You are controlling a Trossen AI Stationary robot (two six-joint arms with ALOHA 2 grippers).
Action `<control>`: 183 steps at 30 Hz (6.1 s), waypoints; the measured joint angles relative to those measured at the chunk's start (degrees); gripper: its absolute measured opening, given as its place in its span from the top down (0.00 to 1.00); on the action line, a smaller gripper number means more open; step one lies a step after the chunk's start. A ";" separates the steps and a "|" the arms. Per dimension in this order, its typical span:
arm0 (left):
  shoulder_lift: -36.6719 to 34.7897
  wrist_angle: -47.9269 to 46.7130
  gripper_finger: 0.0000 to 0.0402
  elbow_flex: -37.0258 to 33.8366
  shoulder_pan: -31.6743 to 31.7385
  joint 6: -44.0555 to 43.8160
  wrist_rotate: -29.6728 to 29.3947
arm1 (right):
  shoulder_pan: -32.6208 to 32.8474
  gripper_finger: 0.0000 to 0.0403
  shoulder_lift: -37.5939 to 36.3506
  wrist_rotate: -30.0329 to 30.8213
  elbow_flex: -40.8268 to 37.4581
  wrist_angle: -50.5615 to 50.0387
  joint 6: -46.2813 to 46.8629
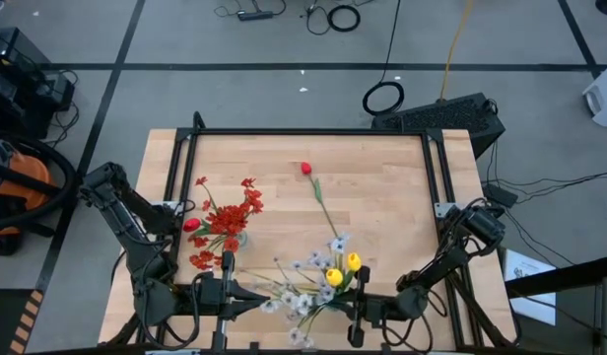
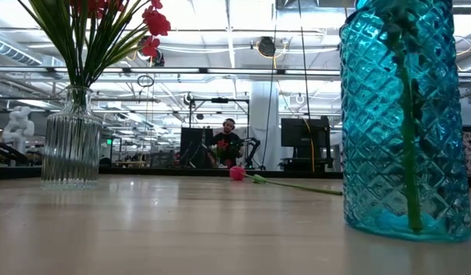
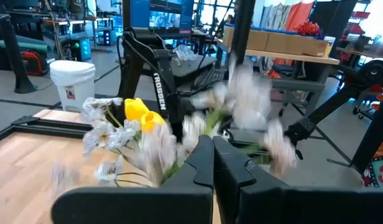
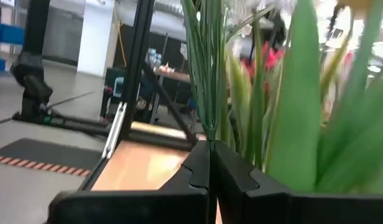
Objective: Sort flowers into vase by color
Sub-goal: Put the white flowers into the blue vase, then put the red tulip into the transparent vase
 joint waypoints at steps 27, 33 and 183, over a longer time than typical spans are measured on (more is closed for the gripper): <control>-0.04 0.00 1.00 0.01 0.07 -0.15 0.00 | 4.52 0.90 -0.73 10.11 -2.90 -1.52 4.34; -0.04 -0.01 1.00 0.01 0.05 -0.22 -0.01 | 6.18 0.85 -2.20 12.11 -2.90 -1.48 4.16; -60.34 -46.75 1.00 -18.19 15.39 11.64 6.11 | -63.47 0.57 5.71 -52.87 37.08 -119.14 61.75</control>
